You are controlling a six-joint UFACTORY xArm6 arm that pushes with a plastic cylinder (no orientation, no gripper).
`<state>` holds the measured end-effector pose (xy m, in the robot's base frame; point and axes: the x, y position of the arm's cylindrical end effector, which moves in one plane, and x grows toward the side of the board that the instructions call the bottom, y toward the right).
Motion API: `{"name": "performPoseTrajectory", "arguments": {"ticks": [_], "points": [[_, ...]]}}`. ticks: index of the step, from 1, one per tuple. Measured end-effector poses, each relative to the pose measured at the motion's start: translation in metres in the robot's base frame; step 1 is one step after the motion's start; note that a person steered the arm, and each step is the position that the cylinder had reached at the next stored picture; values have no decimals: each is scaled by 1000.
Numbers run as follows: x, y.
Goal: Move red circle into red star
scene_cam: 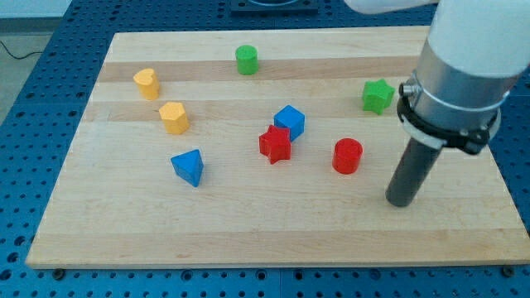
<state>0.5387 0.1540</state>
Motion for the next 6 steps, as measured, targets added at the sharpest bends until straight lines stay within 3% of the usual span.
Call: {"name": "performPoseTrajectory", "arguments": {"ticks": [2,3,5,6], "points": [[-57,-54],[-65,-70],[-75,-9],[-86,-28]]}}
